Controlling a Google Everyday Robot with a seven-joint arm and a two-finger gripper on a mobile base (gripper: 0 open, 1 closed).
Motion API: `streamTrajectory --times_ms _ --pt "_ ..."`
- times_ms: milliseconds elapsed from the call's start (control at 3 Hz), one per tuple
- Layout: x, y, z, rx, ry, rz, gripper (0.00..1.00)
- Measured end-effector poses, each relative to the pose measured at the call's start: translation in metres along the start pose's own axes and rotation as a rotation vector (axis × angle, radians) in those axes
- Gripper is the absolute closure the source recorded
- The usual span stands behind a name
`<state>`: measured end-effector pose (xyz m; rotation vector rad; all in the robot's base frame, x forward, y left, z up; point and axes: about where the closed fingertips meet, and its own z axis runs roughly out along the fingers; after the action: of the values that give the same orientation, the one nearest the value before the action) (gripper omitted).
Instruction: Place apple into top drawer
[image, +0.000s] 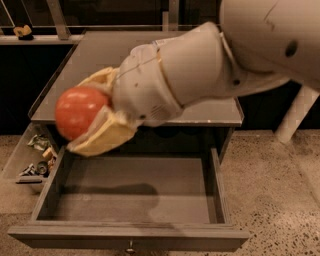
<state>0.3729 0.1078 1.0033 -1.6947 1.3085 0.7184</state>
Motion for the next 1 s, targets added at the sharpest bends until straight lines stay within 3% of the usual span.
streamTrajectory --times_ms 333,667,1000 --pt "0.062 -0.06 -0.039 -0.032 0.07 0.009 1.0" --pt "0.07 -0.093 -0.072 0.002 0.094 -0.029 1.0" --pt "0.066 -0.093 -0.075 0.009 0.093 -0.033 1.0"
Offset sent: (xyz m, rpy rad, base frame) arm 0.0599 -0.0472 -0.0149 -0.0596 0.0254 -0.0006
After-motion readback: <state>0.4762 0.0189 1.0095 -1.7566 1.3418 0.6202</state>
